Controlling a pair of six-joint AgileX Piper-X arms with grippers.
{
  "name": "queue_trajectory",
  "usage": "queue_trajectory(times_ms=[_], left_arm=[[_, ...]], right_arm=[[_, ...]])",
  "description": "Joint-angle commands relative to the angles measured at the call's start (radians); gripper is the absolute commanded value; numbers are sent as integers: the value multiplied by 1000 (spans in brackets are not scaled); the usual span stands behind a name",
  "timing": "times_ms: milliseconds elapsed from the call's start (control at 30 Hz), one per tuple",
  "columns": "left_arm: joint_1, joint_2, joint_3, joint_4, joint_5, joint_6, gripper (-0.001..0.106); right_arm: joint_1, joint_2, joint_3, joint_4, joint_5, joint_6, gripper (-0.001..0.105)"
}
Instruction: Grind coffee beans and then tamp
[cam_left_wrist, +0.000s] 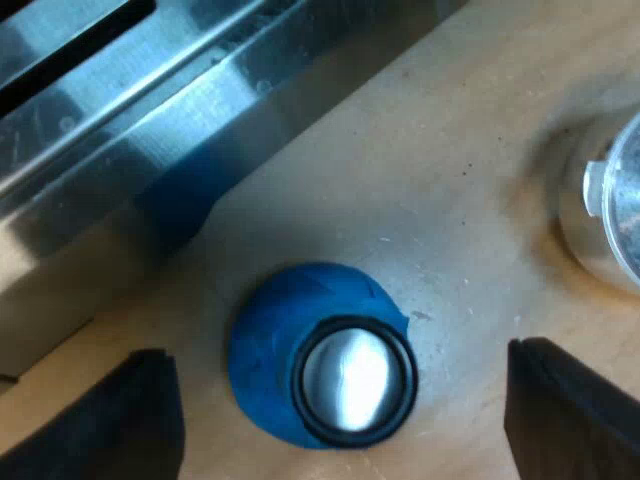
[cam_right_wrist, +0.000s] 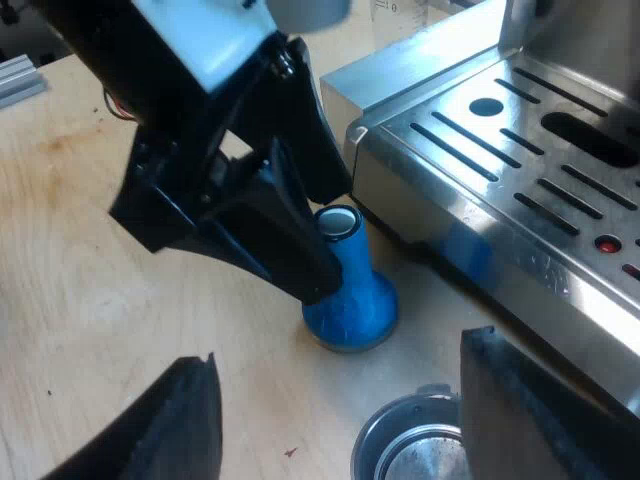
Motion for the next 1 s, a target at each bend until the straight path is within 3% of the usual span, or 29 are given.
queue_trajectory(times_ms=[33, 867, 967, 1000], left_arm=[[-3, 14, -8, -22, 21, 0, 68], [-3, 145, -8, -81, 34, 30, 68], [-3, 145, -8, -82, 34, 30, 60], [-3, 145, -8, -82, 34, 30, 53]], right_arm=[[1, -3, -3, -14, -11, -3, 54], [1, -3, -3, -14, -11, -3, 54], [1, -3, -3, -14, -11, 18, 54], [1, -3, -3, -14, -11, 55, 54]])
